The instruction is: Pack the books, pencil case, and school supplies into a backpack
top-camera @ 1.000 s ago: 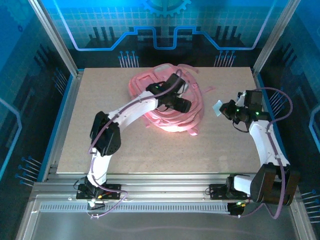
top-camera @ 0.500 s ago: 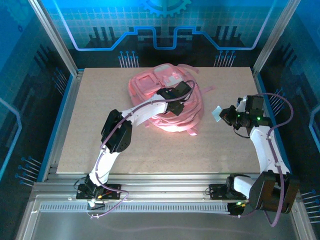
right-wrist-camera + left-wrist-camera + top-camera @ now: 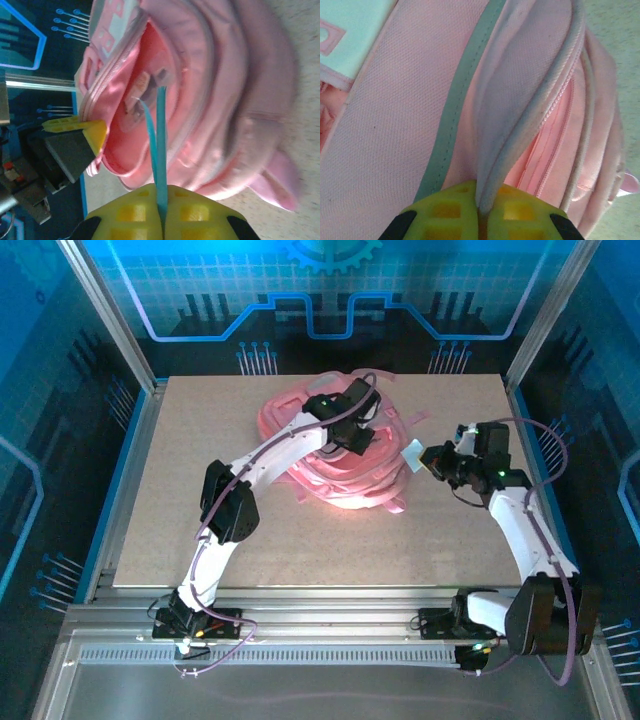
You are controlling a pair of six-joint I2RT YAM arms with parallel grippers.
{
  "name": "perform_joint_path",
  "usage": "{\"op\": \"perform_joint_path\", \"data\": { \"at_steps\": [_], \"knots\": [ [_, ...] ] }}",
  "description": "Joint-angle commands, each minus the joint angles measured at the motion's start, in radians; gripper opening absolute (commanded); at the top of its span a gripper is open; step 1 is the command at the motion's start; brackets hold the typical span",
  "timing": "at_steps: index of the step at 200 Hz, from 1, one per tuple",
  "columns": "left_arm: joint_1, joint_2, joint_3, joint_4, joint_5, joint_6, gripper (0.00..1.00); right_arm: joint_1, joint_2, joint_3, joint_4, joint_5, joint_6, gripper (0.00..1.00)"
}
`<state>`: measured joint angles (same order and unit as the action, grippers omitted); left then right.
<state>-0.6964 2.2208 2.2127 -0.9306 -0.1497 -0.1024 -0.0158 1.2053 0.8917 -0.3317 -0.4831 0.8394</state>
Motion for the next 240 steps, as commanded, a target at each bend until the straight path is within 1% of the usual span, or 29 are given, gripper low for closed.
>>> {"op": "perform_joint_path", "data": {
  "at_steps": [1,27,45,65,100,126,143,156,167,181,212,240],
  "knots": [
    [-0.002,-0.060,0.068,-0.027,0.153,-0.096,0.00,0.072,0.053,0.008,0.150,-0.023,0.110,0.00],
    [0.010,-0.070,0.079,0.003,0.228,-0.140,0.00,0.169,0.154,0.042,0.258,-0.009,0.176,0.00],
    [0.014,-0.079,0.079,0.019,0.256,-0.160,0.00,0.214,0.237,0.083,0.296,-0.012,0.208,0.00],
    [0.015,-0.096,0.073,0.053,0.275,-0.178,0.00,0.240,0.315,0.111,0.330,-0.033,0.240,0.00],
    [0.015,-0.116,0.055,0.098,0.319,-0.215,0.00,0.275,0.419,0.130,0.463,-0.043,0.305,0.01],
    [0.015,-0.116,0.045,0.114,0.351,-0.242,0.00,0.292,0.498,0.181,0.440,-0.038,0.306,0.04],
    [0.020,-0.119,0.044,0.122,0.377,-0.261,0.00,0.292,0.518,0.185,0.450,-0.023,0.312,0.07],
    [0.021,-0.122,0.039,0.129,0.382,-0.271,0.00,0.287,0.519,0.188,0.452,-0.019,0.310,0.12],
    [0.027,-0.123,0.031,0.136,0.380,-0.280,0.00,0.283,0.511,0.200,0.424,-0.022,0.293,0.21],
    [0.035,-0.121,0.013,0.148,0.383,-0.303,0.01,0.273,0.486,0.218,0.340,-0.015,0.251,0.28],
    [0.069,-0.118,-0.041,0.193,0.398,-0.377,0.01,0.235,0.374,0.222,0.141,0.021,0.144,0.48],
    [0.075,-0.107,-0.056,0.214,0.392,-0.391,0.01,0.180,0.257,0.200,-0.028,0.064,0.046,0.57]
  ]
}}
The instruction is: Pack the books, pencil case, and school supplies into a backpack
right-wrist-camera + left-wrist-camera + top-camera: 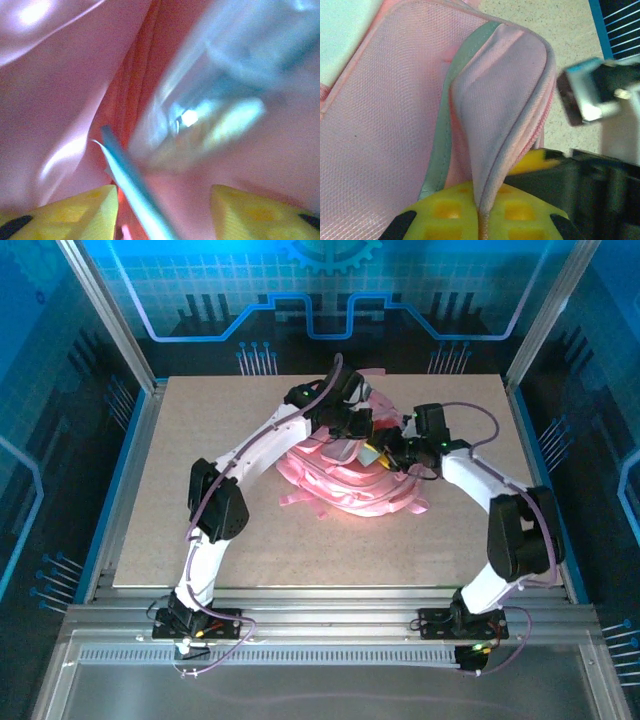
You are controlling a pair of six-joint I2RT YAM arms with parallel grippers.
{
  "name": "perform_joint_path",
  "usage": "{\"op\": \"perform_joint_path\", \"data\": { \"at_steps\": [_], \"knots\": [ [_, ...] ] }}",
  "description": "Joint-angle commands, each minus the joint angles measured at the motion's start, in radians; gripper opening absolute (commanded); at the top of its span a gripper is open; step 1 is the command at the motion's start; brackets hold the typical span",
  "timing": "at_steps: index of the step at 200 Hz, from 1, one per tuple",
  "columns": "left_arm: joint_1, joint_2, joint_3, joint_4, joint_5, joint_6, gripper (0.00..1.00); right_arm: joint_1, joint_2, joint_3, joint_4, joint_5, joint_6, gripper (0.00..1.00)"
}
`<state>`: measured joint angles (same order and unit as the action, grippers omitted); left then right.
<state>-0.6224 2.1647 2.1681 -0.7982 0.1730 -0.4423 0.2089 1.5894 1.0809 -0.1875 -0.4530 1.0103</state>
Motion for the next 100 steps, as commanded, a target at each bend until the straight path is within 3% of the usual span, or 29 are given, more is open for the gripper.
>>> {"op": "perform_joint_path", "data": {
  "at_steps": [1,26,70,100],
  "knots": [
    [0.001,-0.049,-0.011,0.082,0.070,-0.051,0.01,-0.047,-0.130,0.010,-0.179,0.035,-0.128,0.57],
    [0.001,-0.040,-0.018,0.101,0.092,-0.077,0.06,-0.078,-0.216,-0.010,-0.279,0.077,-0.195,0.59],
    [0.000,-0.063,-0.042,0.119,0.100,-0.117,0.52,-0.037,-0.307,-0.032,-0.348,0.136,-0.210,0.61],
    [0.015,-0.136,-0.127,0.142,0.086,-0.133,0.66,0.073,-0.318,-0.030,-0.362,0.194,-0.184,0.61]
  ]
}}
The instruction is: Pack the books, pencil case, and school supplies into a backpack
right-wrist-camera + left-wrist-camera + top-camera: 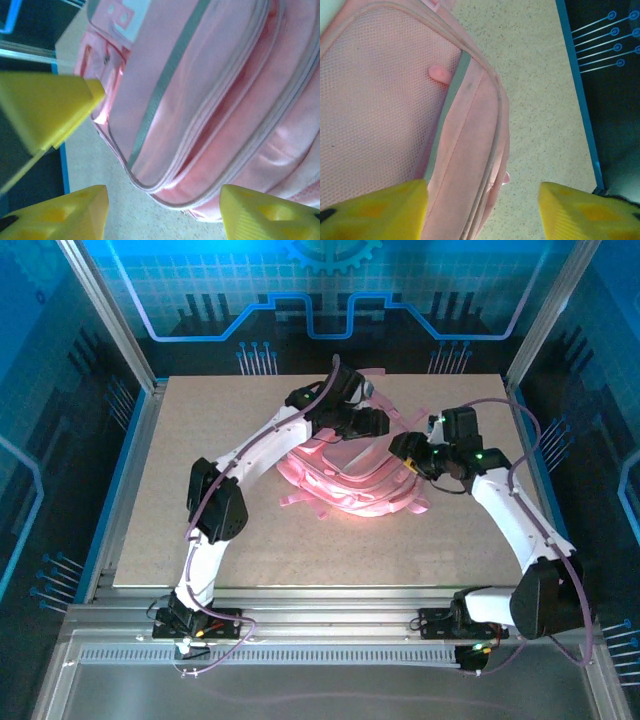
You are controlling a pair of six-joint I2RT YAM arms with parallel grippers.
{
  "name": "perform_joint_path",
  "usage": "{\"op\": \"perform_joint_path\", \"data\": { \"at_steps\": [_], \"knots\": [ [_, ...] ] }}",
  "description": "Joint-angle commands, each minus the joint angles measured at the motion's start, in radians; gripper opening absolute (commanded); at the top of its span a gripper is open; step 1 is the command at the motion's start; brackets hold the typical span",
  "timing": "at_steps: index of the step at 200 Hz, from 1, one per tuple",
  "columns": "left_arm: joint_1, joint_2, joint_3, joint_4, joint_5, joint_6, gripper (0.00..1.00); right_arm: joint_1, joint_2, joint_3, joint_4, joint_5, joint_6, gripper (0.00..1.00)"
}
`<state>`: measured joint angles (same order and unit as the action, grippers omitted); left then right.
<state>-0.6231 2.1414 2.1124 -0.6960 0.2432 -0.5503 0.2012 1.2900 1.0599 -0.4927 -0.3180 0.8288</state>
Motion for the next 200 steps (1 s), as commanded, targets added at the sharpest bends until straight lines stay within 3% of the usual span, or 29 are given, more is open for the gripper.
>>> {"op": "perform_joint_path", "data": {
  "at_steps": [1,19,62,99,144,179,200],
  "knots": [
    [0.016,-0.117,-0.076,0.041,0.014,-0.025,0.66,0.084,-0.018,-0.009,-0.057,0.062,-0.001,0.61],
    [0.050,-0.209,-0.221,0.102,-0.013,-0.040,0.68,0.165,-0.003,-0.003,-0.063,0.116,0.041,0.62],
    [0.204,-0.417,-0.607,0.214,-0.044,-0.091,0.70,0.376,0.064,0.050,-0.063,0.386,0.154,0.64],
    [0.293,-0.496,-0.833,0.253,-0.058,-0.071,0.70,0.461,0.224,0.195,-0.106,0.448,0.175,0.56],
    [0.334,-0.471,-0.941,0.349,-0.047,-0.101,0.73,0.512,0.460,0.514,-0.294,0.616,-0.025,0.62],
    [0.360,-0.380,-0.907,0.385,-0.022,-0.127,0.74,0.539,0.667,0.778,-0.518,0.742,-0.140,0.71],
    [0.364,-0.343,-0.879,0.403,-0.008,-0.132,0.74,0.562,0.730,0.827,-0.565,0.801,-0.159,0.73]
  ]
}}
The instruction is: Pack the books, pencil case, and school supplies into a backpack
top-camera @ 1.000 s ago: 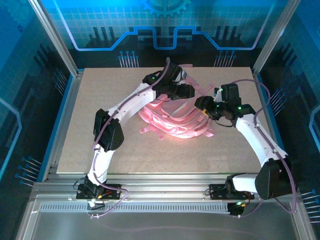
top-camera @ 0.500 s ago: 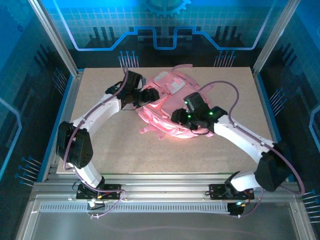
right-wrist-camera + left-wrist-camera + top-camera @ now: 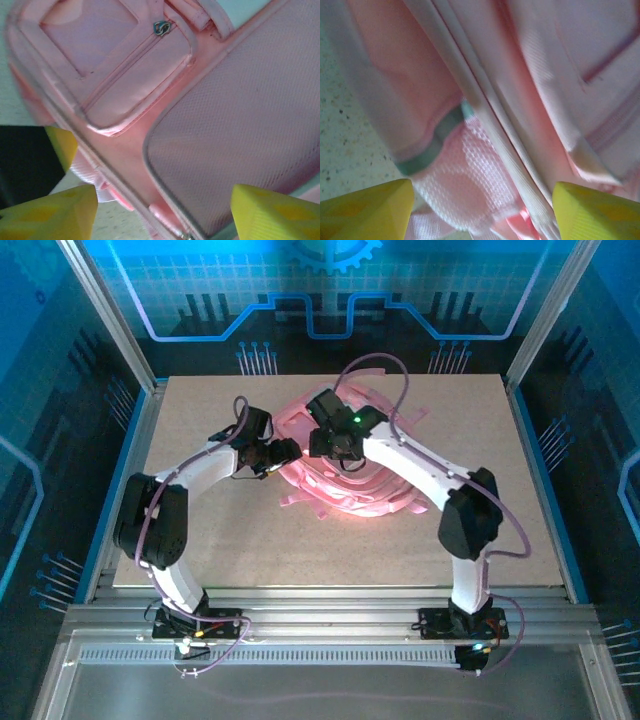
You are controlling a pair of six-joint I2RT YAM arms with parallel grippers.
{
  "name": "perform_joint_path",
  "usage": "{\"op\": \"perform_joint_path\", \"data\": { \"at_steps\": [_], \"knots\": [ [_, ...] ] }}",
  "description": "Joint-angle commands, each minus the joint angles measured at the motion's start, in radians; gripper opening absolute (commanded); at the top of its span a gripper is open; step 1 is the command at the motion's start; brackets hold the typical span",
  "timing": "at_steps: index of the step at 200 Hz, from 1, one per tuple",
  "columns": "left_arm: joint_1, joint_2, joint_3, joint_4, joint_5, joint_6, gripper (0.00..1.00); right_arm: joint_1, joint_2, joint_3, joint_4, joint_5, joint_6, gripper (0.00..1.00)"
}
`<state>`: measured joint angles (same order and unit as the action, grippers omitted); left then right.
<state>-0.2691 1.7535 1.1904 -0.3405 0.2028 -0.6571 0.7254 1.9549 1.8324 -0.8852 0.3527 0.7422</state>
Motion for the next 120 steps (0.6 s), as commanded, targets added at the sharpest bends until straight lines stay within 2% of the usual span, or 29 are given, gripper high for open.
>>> {"op": "perform_joint_path", "data": {
  "at_steps": [1,64,120],
  "knots": [
    [0.010,0.048,0.045,0.047,0.031,-0.025,0.74,0.038,0.066,0.055,-0.171,0.132,-0.075,0.73],
    [0.011,0.127,0.099,0.055,0.048,-0.047,0.73,0.052,0.114,0.010,-0.215,0.188,-0.087,0.76],
    [0.012,0.170,0.158,0.023,0.030,-0.030,0.73,0.052,-0.102,-0.212,-0.275,0.198,-0.128,0.76]
  ]
}}
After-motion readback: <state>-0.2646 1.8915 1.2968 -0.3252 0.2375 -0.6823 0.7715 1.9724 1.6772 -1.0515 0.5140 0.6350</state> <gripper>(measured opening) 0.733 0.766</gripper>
